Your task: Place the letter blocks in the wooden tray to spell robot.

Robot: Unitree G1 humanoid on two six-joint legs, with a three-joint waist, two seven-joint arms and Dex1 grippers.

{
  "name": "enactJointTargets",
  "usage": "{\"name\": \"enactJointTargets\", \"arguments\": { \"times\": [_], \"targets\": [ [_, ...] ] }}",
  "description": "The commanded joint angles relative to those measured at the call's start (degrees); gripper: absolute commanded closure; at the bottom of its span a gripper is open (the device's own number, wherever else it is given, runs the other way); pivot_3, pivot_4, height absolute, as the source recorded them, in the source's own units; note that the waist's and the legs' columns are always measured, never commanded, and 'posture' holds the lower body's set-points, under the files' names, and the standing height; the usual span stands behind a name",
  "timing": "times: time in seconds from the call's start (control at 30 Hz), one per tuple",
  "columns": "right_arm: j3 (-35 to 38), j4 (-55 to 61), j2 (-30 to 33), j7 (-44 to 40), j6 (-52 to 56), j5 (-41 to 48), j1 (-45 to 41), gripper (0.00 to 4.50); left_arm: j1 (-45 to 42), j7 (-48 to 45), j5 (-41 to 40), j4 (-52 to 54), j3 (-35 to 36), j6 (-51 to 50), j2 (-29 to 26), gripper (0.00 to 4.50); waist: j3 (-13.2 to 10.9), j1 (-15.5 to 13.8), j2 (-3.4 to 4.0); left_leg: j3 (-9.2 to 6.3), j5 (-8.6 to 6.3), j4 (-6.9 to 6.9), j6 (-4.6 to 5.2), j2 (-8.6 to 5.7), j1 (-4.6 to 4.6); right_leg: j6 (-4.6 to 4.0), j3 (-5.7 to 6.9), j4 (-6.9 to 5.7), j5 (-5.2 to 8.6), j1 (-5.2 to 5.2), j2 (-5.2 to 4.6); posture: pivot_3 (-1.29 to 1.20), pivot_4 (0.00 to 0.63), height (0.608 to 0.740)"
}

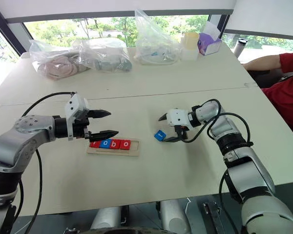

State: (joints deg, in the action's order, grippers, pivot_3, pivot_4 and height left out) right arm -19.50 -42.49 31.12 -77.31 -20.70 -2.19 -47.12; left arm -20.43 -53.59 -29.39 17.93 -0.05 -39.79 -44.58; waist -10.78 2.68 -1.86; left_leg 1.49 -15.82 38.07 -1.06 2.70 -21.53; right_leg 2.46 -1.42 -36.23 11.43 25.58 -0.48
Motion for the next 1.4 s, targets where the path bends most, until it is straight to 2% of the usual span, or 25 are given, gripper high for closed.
{"name": "enactJointTargets", "arguments": {
  "times": [0.03,0.33,0.43,0.57,0.6,0.8,0.93,1.07,1.2,1.4],
  "targets": [
    [-0.19,-2.77,-1.26,1.29,-1.96,-1.83,-1.45,0.02,-0.22,0.62,-0.8,1.99,1.68,-0.06,-0.13,0.0,0.0,0.01,0.0,0.0,0.0,-0.03,0.0,0.0,0.2,0.08,0.0,0.04,0.07,-0.21,0.0,0.0,0.15,0.74],
    [0.68,-1.39,-2.16,-2.65,1.54,-0.11,-0.45,0.02,-0.54,0.88,-0.36,1.51,0.93,0.53,0.04,0.0,0.0,-0.06,0.01,-0.02,0.0,-0.04,0.0,0.01,0.23,0.05,-0.01,0.02,0.04,-0.23,0.01,0.0,0.15,0.74],
    [1.06,-0.2,-2.0,-4.48,3.93,0.95,0.2,0.89,-0.72,0.79,-0.37,1.33,0.91,0.55,0.02,0.0,0.0,-0.13,0.01,-0.01,0.0,-0.05,0.0,0.01,0.21,0.02,-0.01,0.02,0.03,-0.23,0.0,0.0,0.15,0.74],
    [1.94,4.06,-2.2,-6.52,9.35,3.56,1.86,2.98,-0.88,0.57,-0.15,0.81,0.93,0.8,-0.18,0.0,0.0,-0.08,0.01,0.0,0.0,-0.05,0.0,0.0,0.21,0.05,-0.01,0.03,0.04,-0.23,-0.01,0.0,0.15,0.74],
    [2.81,5.87,-2.42,-6.15,12.65,4.67,1.92,3.37,-0.88,0.41,0.0,0.55,1.05,0.9,-0.47,0.0,-0.01,-0.06,0.02,0.0,0.0,-0.05,0.0,0.0,0.21,0.06,-0.01,0.03,0.05,-0.23,-0.01,0.0,0.15,0.74],
    [5.37,22.69,-0.9,-3.28,31.98,8.54,4.5,3.37,-0.19,-0.87,0.73,-0.92,2.07,1.63,-2.72,0.0,-0.06,-0.24,0.11,-0.03,0.0,-0.05,0.0,0.01,0.16,0.05,0.0,0.0,0.04,-0.15,0.0,0.0,0.15,0.74],
    [3.9,37.51,-0.65,2.96,44.32,7.35,7.62,3.37,0.12,-1.39,0.41,-1.31,2.59,1.42,-3.74,0.0,-0.06,-0.32,0.11,-0.01,-0.01,-0.05,-0.01,0.0,0.12,0.09,0.01,0.04,0.07,-0.14,-0.02,0.0,0.15,0.74],
    [0.67,51.88,-2.02,10.44,61.89,6.93,11.9,3.37,0.5,-2.32,0.04,-1.09,2.84,0.8,-4.52,0.0,-0.06,-0.32,0.1,-0.02,-0.01,-0.06,-0.01,0.0,0.09,0.1,0.01,0.05,0.08,-0.1,-0.03,0.0,0.15,0.74],
    [-2.18,58.37,-0.35,13.97,65.59,5.97,14.98,3.37,0.26,-2.35,-0.22,-1.07,2.87,0.54,-4.52,0.0,-0.06,-0.33,0.11,-0.01,-0.01,-0.06,-0.01,0.0,0.08,0.1,0.02,0.07,0.09,-0.09,-0.04,0.0,0.15,0.74],
    [-4.3,59.91,0.72,16.99,65.55,5.44,15.01,3.37,0.13,-2.26,-0.2,-1.12,2.45,0.54,-4.16,0.0,-0.06,-0.17,0.1,0.03,-0.01,-0.05,-0.02,-0.03,0.09,0.1,0.02,0.15,0.1,-0.09,-0.09,0.0,0.15,0.74]
  ]
}}
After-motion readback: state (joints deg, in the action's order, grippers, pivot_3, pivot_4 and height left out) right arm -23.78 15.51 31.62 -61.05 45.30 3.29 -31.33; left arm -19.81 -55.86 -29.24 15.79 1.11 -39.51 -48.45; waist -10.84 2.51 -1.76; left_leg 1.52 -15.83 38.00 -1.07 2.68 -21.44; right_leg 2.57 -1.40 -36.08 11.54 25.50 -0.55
